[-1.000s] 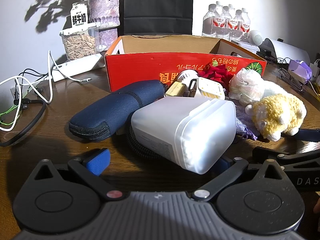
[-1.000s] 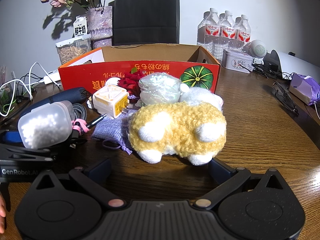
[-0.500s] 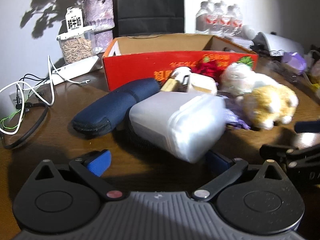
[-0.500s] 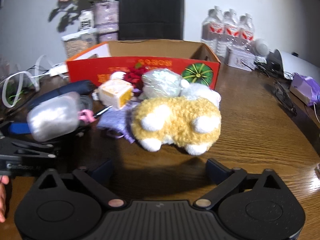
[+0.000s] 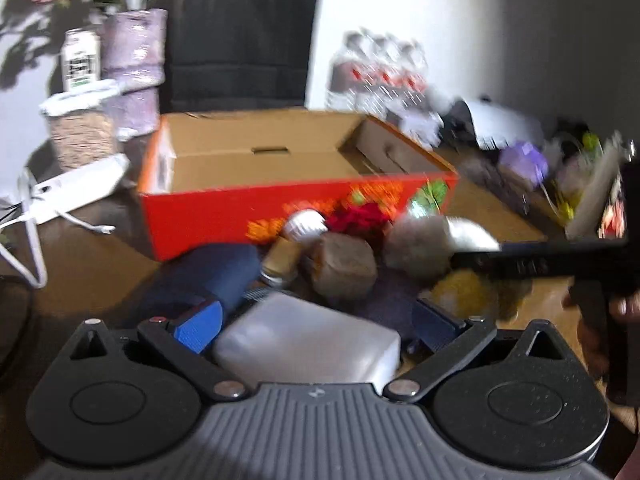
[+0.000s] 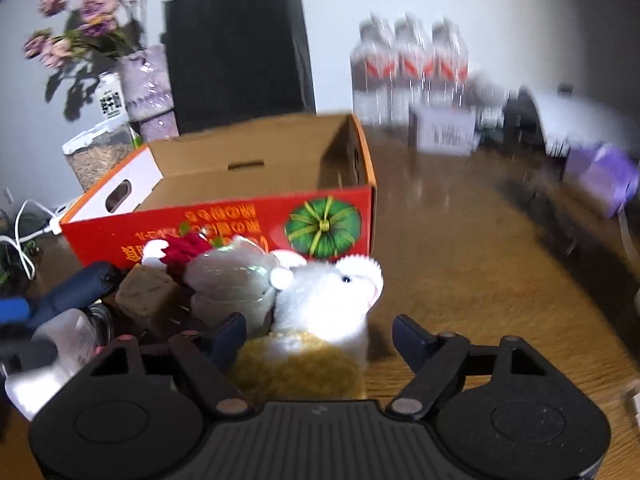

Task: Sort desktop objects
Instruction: 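Grasp the yellow-white plush toy with the right gripper, then drop the plush toy in the box while the left gripper carries the frosted box there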

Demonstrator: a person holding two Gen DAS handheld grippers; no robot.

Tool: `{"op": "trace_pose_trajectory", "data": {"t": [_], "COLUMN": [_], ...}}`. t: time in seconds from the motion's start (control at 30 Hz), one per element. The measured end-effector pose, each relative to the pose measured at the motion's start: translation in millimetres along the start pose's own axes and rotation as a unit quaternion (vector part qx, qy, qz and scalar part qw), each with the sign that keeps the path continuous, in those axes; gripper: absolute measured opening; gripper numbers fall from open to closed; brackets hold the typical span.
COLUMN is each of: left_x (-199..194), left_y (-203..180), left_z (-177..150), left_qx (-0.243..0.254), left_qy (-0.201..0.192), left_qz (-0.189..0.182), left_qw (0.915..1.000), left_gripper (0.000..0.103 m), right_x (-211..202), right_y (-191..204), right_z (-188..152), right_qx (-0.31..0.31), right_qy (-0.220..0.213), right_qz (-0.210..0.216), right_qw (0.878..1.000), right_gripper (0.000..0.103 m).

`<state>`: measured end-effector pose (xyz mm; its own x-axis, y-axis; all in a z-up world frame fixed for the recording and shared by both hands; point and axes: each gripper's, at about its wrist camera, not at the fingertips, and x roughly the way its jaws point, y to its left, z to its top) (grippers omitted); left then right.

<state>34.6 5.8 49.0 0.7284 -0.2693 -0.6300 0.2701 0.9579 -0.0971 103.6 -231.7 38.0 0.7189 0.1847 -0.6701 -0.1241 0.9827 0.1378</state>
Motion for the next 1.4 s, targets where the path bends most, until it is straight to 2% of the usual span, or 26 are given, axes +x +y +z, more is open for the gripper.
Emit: {"op": "trace_pose_trajectory", "data": {"t": [0.07,0.1,0.17,0.27,0.4,0.47,0.53,0.63,0.67,0.77,0.9,1.03,1.13,1.2,1.23,1.27,1.3,1.33,1.4], "left_x": [7,9,6,-5,-18,-19,-24,-32,-33,-26,-5,4,14,22,23,21,17,12,1], "left_y": [-11,-17,-24,-34,-49,-48,-46,-47,-45,-38,-25,-19,-7,1,4,6,6,4,4], "left_z": [-7,-10,-17,-31,-49,-56,-64,-70,-68,-53,-25,-8,1,-2,-5,-11,-15,-19,-26], "left_qx": [0.028,0.047,0.068,0.082,0.093,0.069,0.047,0.032,0.021,-0.026,-0.125,-0.173,-0.214,-0.246,-0.260,-0.268,-0.263,-0.256,-0.256], "left_qy": [-0.004,-0.004,-0.011,-0.030,-0.027,-0.004,0.005,0.005,0.001,-0.006,0.018,0.051,0.065,0.072,0.075,0.069,0.060,0.053,0.044], "left_qz": [0.026,0.041,0.047,0.050,0.062,0.047,0.039,0.053,0.055,0.062,0.065,0.090,0.112,0.109,0.111,0.115,0.124,0.126,0.110], "left_qw": [0.9993,0.9980,0.9965,0.9949,0.9934,0.9965,0.9981,0.9981,0.9983,0.9977,0.9898,0.9794,0.9681,0.9604,0.9561,0.9541,0.9550,0.9570,0.9594], "left_gripper": [0.103,0.103,0.103,0.103,0.102,0.096,0.095,0.099,0.103,0.103,0.103,0.103,0.103,0.103,0.101,0.094,0.074,0.069,0.068], "right_x": [4,3,-4,-24,-49,-59,-68,-80,-83,-83,-75,-75,-73,-73,-74,-75,-77,-78,-85], "right_y": [-8,-11,-14,-15,-16,-19,-19,-20,-21,-23,-20,-18,-21,-19,-18,-17,-17,-18,-20], "right_z": [-4,-6,-13,-26,-47,-56,-66,-74,-76,-77,-75,-77,-79,-79,-79,-79,-79,-79,-79], "right_qx": [0.019,0.026,0.022,0.004,-0.014,-0.017,-0.024,-0.038,-0.044,-0.045,-0.045,-0.047,-0.037,-0.042,-0.047,-0.050,-0.051,-0.051,-0.051], "right_qy": [0.011,0.017,0.017,0.011,0.010,0.016,0.018,0.025,0.026,0.032,0.035,0.030,0.029,0.028,0.028,0.026,0.022,0.020,0.009], "right_qz": [0.028,0.045,0.049,0.053,0.074,0.094,0.102,0.111,0.114,0.121,0.114,0.109,0.114,0.111,0.109,0.109,0.109,0.111,0.124], "right_qw": [0.999,0.998,0.998,0.999,0.997,0.995,0.994,0.993,0.992,0.991,0.992,0.992,0.992,0.993,0.993,0.992,0.992,0.992,0.991], "right_gripper": [0.065,0.062,0.048,0.046,0.046,0.046,0.046,0.047,0.047,0.050,0.050,0.051,0.052,0.051,0.051,0.049,0.049,0.047,0.046]}}
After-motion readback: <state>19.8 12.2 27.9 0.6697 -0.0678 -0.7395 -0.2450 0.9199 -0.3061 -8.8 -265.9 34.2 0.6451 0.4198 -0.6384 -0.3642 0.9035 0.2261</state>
